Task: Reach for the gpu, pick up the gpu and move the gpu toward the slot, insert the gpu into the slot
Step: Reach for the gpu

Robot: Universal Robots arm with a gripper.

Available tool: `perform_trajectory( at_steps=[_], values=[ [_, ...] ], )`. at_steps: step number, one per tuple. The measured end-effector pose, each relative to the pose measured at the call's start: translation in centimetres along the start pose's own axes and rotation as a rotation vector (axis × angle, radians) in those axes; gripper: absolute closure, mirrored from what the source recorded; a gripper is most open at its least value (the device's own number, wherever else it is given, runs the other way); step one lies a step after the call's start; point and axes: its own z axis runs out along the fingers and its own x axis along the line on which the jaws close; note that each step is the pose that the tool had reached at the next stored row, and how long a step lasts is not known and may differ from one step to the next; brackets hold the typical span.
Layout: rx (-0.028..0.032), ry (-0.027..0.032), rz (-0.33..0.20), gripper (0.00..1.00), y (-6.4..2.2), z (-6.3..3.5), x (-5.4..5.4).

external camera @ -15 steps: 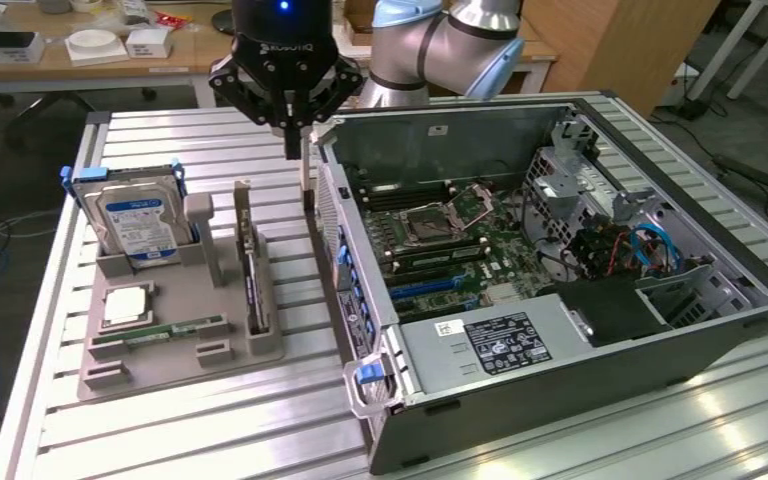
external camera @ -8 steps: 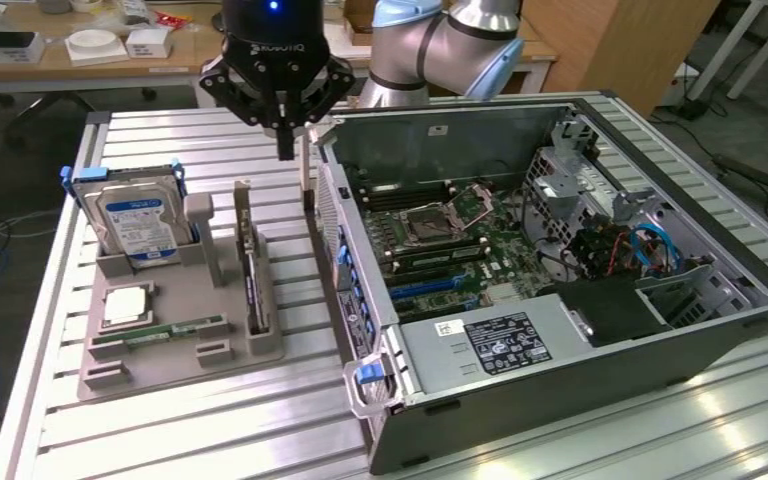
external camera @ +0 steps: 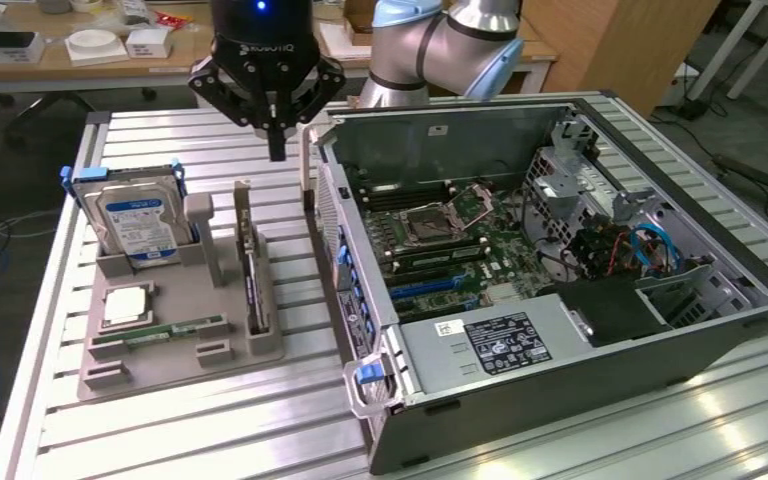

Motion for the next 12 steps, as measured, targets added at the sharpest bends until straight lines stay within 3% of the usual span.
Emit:
perform_trajectory(
  at_steps=[12],
  values=[
    [0.0002, 0.0009, 0.002, 0.90, -0.21, -0.04, 1.4]
  ],
)
